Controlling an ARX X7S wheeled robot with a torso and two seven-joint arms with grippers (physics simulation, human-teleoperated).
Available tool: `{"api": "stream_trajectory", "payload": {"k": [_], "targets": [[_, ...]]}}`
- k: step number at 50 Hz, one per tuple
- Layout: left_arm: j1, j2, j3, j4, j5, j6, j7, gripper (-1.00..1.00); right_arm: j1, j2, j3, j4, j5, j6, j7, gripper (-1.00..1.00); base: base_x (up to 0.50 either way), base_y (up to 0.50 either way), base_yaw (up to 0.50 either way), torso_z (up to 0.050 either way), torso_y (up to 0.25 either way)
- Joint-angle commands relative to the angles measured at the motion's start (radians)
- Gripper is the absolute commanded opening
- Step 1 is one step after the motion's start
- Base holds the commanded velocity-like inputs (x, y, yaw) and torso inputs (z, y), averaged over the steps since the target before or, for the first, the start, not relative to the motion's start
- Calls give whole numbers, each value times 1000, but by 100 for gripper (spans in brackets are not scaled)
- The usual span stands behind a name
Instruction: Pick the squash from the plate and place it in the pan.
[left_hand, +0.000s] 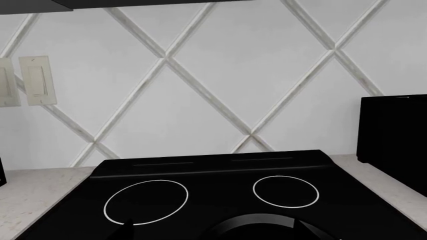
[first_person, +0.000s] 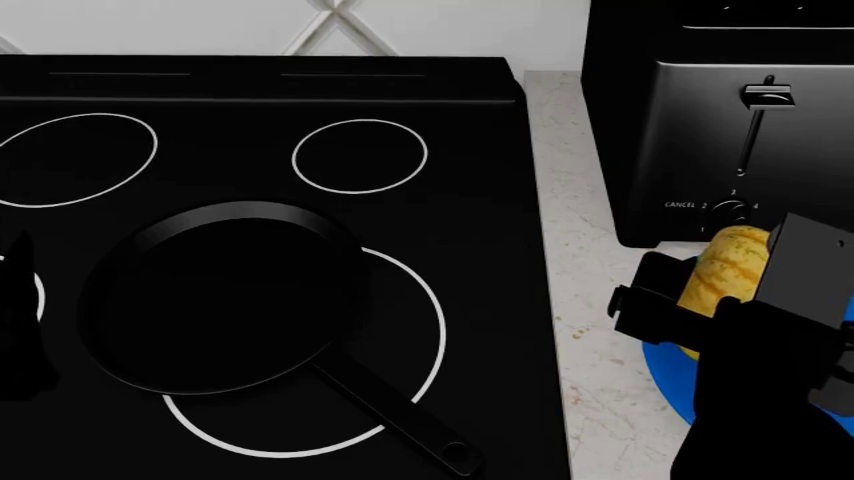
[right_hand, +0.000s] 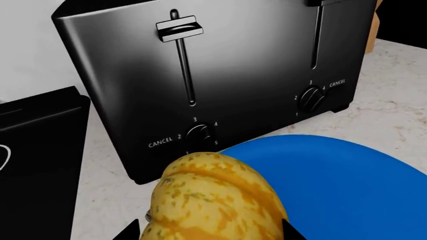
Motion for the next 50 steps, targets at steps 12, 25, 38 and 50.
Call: {"api": "stream_trajectory", "payload": {"k": [12, 25, 38, 50], "targets": [[5, -7, -3, -1, -7, 7, -8, 100, -23, 6, -5, 40, -11, 9, 17, -100, 1, -1, 0, 0, 0], [11, -2, 15, -20, 12, 33, -6, 100, 53, 36, 39, -405, 95, 232, 108, -100, 1, 0, 0, 0, 0], [11, 20, 55, -59, 53, 82, -3, 100, 155, 51, 61, -531, 182, 371, 124, -100, 0, 0, 0, 0, 0], [15, 42, 86, -66, 81, 107, -21, 100, 216, 66, -141, -358, 250, 276, -133, -100, 0, 0, 0, 0, 1]]}}
